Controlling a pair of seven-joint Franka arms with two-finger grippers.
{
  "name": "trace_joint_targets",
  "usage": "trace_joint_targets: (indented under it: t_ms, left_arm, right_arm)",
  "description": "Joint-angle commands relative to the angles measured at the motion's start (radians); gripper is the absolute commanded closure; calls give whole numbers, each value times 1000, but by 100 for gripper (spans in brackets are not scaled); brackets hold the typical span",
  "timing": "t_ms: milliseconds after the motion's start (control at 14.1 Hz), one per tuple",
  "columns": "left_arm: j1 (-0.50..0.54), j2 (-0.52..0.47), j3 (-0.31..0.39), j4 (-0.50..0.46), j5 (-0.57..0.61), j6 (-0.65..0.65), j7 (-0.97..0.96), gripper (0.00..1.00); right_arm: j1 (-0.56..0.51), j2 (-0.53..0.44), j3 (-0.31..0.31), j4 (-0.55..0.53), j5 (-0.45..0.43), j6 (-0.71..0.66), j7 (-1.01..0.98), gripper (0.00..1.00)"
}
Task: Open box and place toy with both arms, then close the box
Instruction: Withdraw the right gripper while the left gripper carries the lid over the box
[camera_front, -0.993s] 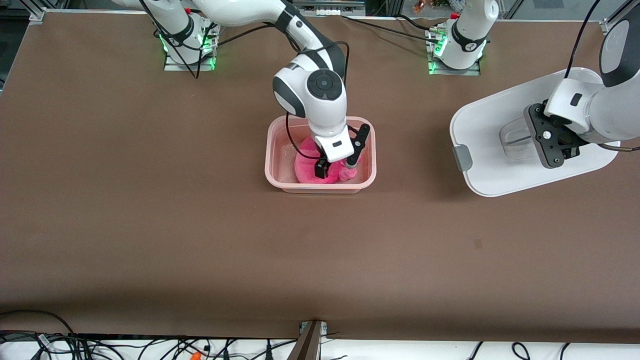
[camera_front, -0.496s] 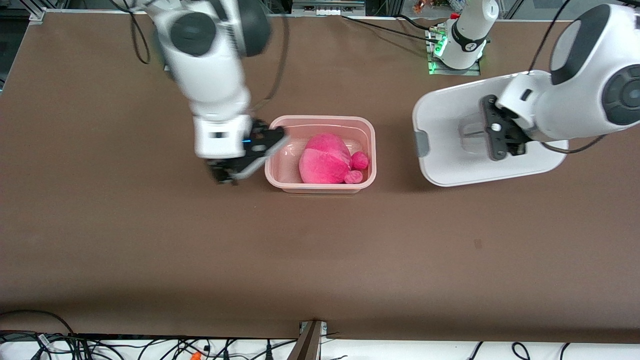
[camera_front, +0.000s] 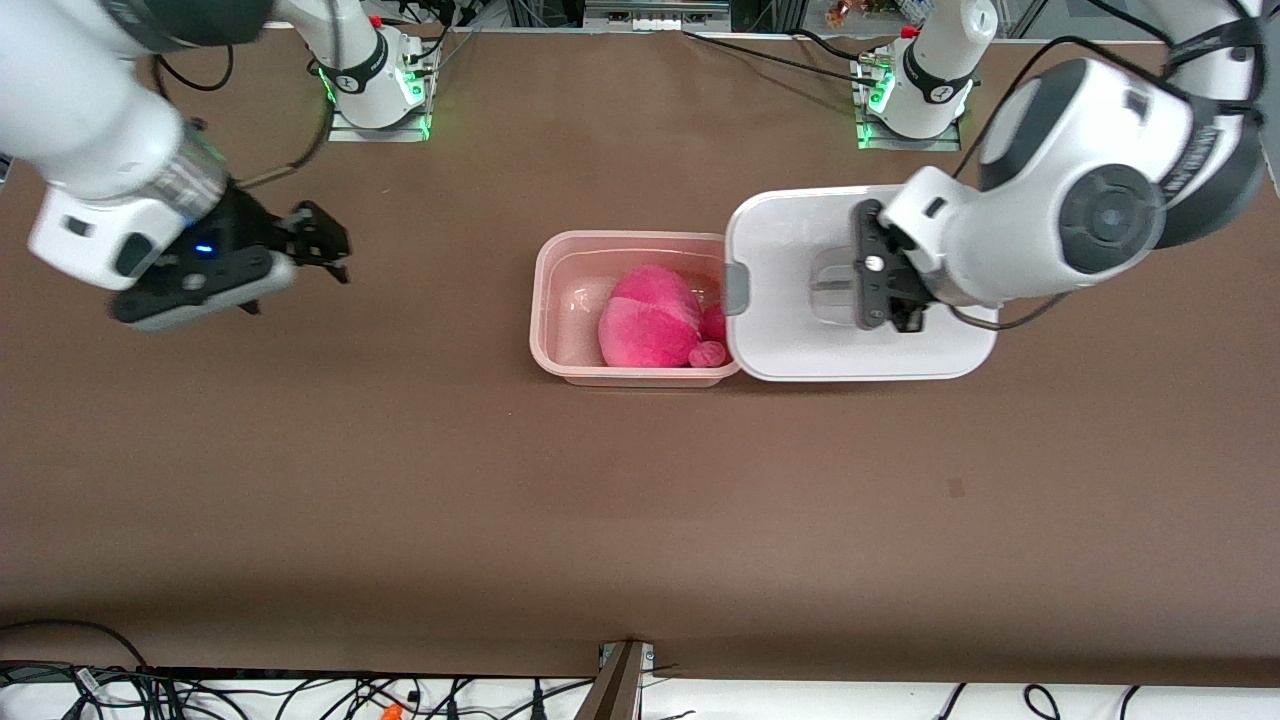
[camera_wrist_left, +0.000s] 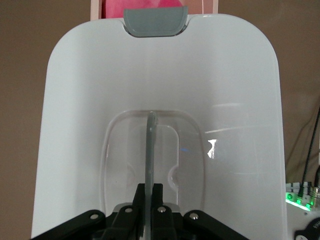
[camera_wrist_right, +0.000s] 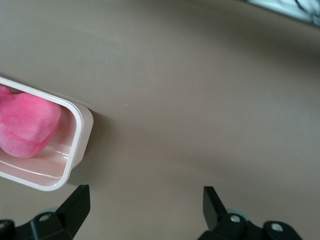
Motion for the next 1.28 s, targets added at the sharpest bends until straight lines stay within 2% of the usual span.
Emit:
trace_joint_targets:
  t_ms: [0, 142, 213, 284, 567, 638, 851, 1205]
  left_arm:
    - [-83, -14, 0, -75, -14, 173, 16, 100]
    - [-120, -18, -11, -122, -7, 300, 5, 100]
    - [-138, -24, -23, -165, -7, 383, -1, 100]
    - [-153, -30, -34, -216, -7, 475, -28, 100]
    - [-211, -49, -88, -410, 10, 803, -197, 100]
    - [-230, -44, -89, -440, 63, 866, -247, 100]
    - [-279, -15, -92, -457, 119, 911, -373, 100]
    - [-307, 2, -92, -455, 177, 939, -391, 100]
  right_arm:
    - [-192, -130, 165, -134, -56, 5, 62, 0]
    - [-309, -245, 277, -307, -102, 84, 62, 0]
    - [-371, -273, 333, -352, -115, 104, 62, 0]
    - [-404, -275, 361, -357, -116, 105, 62, 0]
    - [-406, -273, 359, -351, -172, 95, 79, 0]
    - [-407, -269, 356, -351, -175, 101, 80, 0]
    - [-409, -262, 357, -337, -199, 109, 79, 0]
    - [-412, -250, 356, -292, -199, 95, 69, 0]
